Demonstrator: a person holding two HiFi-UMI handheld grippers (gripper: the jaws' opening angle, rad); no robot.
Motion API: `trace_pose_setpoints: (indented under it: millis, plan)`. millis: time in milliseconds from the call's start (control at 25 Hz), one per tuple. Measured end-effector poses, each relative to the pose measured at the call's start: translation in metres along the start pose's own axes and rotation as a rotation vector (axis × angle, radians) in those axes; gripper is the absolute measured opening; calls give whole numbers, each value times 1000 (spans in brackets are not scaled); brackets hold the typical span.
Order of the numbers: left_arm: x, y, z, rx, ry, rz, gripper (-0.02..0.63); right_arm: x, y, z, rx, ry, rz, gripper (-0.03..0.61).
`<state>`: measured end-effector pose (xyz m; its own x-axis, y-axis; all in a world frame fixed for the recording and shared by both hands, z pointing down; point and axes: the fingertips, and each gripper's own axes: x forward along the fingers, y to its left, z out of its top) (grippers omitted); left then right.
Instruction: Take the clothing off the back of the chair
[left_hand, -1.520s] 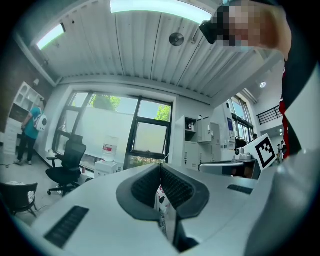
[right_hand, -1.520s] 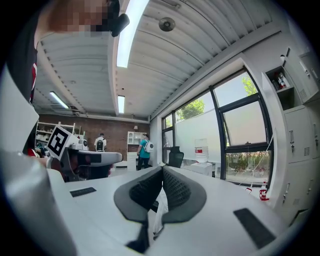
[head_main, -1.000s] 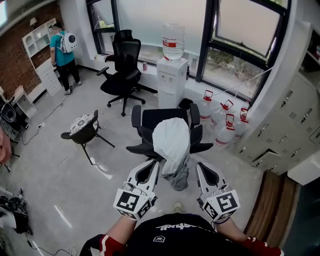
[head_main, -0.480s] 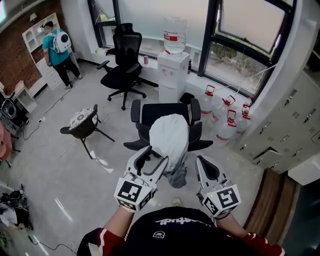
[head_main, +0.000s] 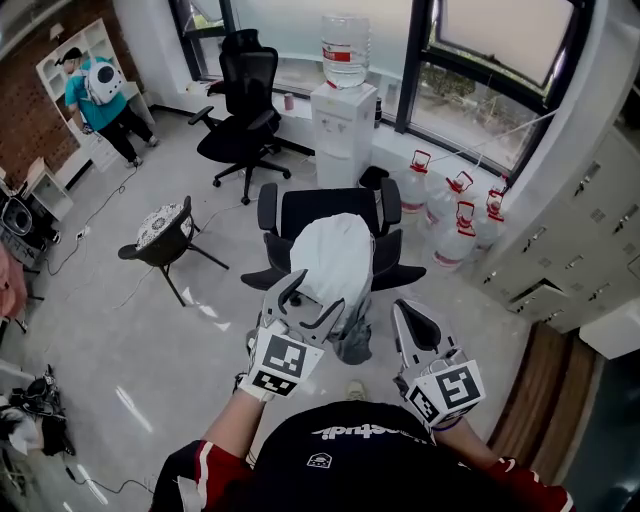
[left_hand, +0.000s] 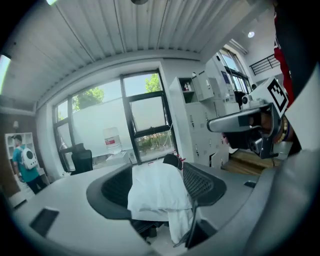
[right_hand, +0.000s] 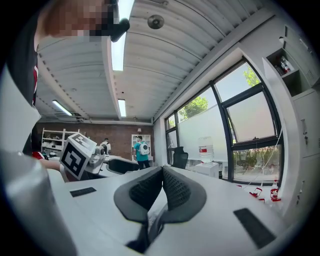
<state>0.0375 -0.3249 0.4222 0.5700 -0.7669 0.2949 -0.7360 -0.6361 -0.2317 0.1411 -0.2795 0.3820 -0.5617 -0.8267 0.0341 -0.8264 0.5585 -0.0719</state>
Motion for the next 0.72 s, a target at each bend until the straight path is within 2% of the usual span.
trace_pose_setpoints:
  millis: [120,360,520,720]
  plan:
    - [20,-3,-16,51,83,-25,298,1,-5,-6,0,4,5,3]
    - [59,-1,-45,208,260,-62,305,4,-16,-9,9,11,-8,3]
    - [81,-2,-59,234,325,-109,307,7,-25,-14,11,23,-13,3]
    - [96,-4,-68,218,379,-168,307,12,-32,-16,22,33,-27,3]
